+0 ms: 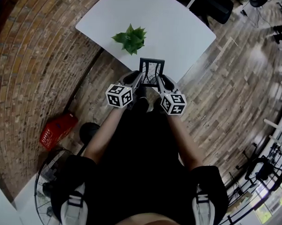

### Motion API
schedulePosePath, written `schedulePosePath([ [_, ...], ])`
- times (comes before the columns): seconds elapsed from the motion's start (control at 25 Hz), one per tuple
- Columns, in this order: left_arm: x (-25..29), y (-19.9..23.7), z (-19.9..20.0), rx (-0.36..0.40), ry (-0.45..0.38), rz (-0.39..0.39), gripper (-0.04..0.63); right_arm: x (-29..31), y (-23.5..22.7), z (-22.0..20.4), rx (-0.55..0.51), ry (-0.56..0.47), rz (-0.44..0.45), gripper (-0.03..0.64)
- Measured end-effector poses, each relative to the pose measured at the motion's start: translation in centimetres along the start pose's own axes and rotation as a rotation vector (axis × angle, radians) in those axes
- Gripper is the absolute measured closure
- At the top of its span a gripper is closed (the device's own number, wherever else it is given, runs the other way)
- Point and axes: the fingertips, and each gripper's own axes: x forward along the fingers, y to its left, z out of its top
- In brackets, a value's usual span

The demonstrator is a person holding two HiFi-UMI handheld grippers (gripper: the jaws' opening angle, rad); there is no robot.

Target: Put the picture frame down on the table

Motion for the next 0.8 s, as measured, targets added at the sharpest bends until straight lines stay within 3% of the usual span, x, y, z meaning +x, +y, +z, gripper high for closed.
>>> schedulePosePath([
  [0.8,3.3,2.7,-1.5,-0.057,0.052,0.033,0.521,3.1,-2.4,-1.3,0.018,0.075,0.010,0.540],
])
